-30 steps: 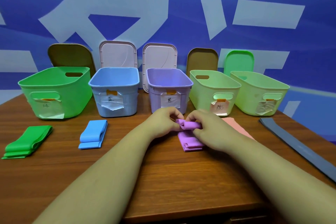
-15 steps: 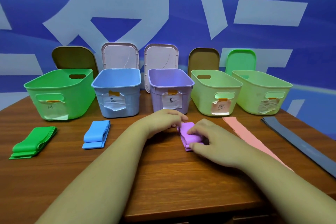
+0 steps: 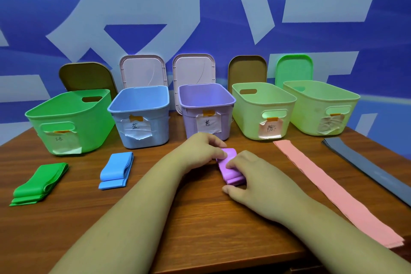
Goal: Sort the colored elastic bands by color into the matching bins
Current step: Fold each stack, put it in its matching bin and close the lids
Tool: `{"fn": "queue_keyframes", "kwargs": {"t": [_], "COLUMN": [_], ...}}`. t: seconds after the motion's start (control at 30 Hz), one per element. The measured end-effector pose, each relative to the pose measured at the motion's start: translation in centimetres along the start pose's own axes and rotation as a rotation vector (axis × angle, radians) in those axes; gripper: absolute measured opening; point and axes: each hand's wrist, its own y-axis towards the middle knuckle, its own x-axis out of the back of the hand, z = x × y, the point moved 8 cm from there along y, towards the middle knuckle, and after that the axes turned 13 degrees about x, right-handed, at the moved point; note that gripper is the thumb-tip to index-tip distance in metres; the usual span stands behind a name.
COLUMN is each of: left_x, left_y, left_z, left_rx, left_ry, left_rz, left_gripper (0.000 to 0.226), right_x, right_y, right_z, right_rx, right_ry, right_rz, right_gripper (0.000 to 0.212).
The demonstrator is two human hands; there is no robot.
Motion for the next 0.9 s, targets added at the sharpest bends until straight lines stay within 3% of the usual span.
{"fn": "queue_keyframes", "kwargs": {"t": [0.17,0.37,0.47,0.6,0.9], "left_x": [0.6,3.2,4.3,4.4,4.0], "left_y": [-0.1,0.5,0.4,1.0,0.1], "left_z": [0.5,2.0,1.9,2.9,1.5], "left_rx": [0.058,0.127,0.107,0.137,0.127], "left_ry": [-0.176,-0.246,-0.171,-0.195,0.091], "left_rz": [-0.025,-0.268,-0.392,-0.378,-0.501], "left_gripper": [0.023,0.02,0.018,0.025,0.015], "right_x": [-0.3,-1.2,-1.6,-2.1,-1.9], "right_y": [0.9,3.5,4.2,3.7,2.9], "right_z": [0.0,0.1,0.1,-0.2,0.6], "right_rx": [-0.011,-0.007,0.006,0.021,0.027], "right_ry": [0.018,0.06,0.096,0.139,0.165], "right_rz": [-0.034,-0.05,-0.061,-0.096,-0.097], "right_gripper": [0.045,0.045,0.041,0.042,0.051]}}
